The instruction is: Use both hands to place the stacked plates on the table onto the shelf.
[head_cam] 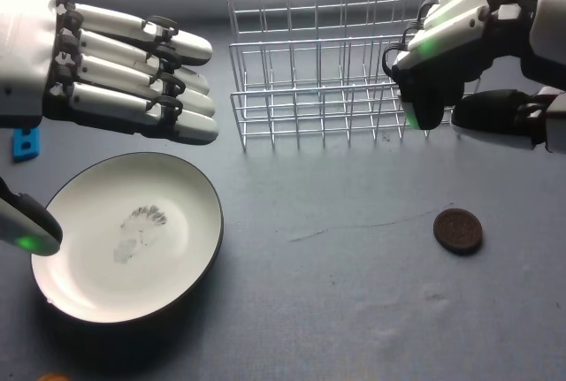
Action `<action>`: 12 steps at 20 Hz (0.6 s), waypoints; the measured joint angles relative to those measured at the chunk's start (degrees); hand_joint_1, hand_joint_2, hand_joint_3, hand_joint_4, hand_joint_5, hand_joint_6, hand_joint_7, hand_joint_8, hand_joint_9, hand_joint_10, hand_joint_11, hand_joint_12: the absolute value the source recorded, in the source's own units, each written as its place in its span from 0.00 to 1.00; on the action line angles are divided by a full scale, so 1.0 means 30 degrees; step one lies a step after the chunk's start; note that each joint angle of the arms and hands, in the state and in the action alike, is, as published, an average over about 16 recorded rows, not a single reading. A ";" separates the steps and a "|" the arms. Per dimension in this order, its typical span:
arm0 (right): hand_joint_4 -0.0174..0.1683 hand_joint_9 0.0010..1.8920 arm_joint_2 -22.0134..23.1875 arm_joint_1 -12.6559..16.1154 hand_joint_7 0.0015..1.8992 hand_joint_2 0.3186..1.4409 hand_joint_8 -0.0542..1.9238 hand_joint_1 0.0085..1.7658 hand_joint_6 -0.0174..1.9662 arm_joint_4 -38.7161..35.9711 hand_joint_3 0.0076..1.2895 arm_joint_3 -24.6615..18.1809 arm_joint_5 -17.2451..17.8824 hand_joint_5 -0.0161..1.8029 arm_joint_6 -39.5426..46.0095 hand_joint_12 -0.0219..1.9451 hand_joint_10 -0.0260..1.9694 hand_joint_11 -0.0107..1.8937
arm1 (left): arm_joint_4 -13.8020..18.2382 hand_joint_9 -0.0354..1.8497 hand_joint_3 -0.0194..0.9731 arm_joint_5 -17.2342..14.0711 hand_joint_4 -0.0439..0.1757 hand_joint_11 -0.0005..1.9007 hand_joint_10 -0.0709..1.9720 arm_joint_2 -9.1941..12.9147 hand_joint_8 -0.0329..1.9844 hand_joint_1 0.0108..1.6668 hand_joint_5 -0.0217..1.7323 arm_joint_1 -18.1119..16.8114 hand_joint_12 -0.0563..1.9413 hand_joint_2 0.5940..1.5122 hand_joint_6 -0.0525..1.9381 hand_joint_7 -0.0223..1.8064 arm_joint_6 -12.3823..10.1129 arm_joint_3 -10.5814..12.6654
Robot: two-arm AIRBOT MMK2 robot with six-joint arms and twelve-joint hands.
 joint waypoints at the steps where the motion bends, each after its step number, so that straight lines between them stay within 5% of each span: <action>1: 0.08 0.18 0.0000 -0.0001 0.20 0.74 0.23 0.36 0.24 -0.0014 0.04 0.0000 0.0006 0.18 -0.0001 0.29 0.28 0.18 | 0.0012 0.05 0.08 -0.0030 0.22 0.01 0.04 -0.0004 0.01 0.02 0.04 0.0002 0.02 0.56 0.04 0.05 -0.0009 0.0006; 5: 0.09 0.12 0.0000 -0.0009 0.14 0.75 0.17 0.25 0.17 -0.0075 0.03 0.0001 0.0074 0.13 -0.0133 0.20 0.19 0.13 | 0.0390 0.05 0.07 -0.0436 0.22 0.01 0.04 -0.0028 0.01 0.01 0.03 -0.0012 0.02 0.56 0.04 0.04 -0.0087 0.0069; 12: 0.10 0.02 -0.0059 -0.0279 0.02 0.69 0.04 0.27 0.03 -0.0196 0.01 0.0099 0.0832 0.03 -0.0777 0.03 0.03 0.03 | 0.1214 0.03 0.06 -0.1323 0.21 0.01 0.04 -0.0149 0.01 0.01 0.02 0.0262 0.03 0.57 0.04 0.02 0.0291 0.0529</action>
